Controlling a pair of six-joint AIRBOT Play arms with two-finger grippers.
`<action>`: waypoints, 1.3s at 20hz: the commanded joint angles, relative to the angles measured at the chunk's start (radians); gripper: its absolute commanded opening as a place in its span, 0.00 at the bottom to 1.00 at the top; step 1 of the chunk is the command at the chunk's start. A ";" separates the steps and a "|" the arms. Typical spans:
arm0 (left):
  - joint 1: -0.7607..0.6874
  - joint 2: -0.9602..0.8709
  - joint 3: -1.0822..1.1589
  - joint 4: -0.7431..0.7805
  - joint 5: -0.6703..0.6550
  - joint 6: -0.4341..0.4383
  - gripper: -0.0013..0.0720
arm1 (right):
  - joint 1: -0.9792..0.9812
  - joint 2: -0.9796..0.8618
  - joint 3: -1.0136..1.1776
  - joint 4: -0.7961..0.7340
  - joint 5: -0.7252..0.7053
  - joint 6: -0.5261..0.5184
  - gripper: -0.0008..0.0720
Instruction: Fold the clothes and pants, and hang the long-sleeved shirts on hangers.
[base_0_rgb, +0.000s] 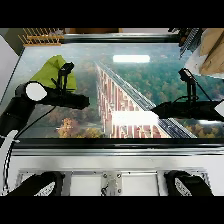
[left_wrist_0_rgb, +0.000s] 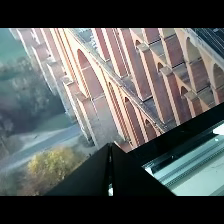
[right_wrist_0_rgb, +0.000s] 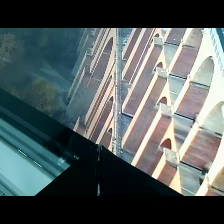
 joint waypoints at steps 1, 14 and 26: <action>0.001 0.000 0.000 0.000 0.000 0.000 0.02 | 0.000 -0.001 0.001 0.000 0.000 0.000 0.05; 0.135 -0.070 0.066 0.217 0.330 -0.032 0.96 | 0.001 -0.002 0.001 0.000 0.001 0.000 0.05; 0.378 -0.830 0.637 0.305 0.329 -0.164 0.96 | 0.000 -0.002 0.001 0.000 0.000 0.000 0.05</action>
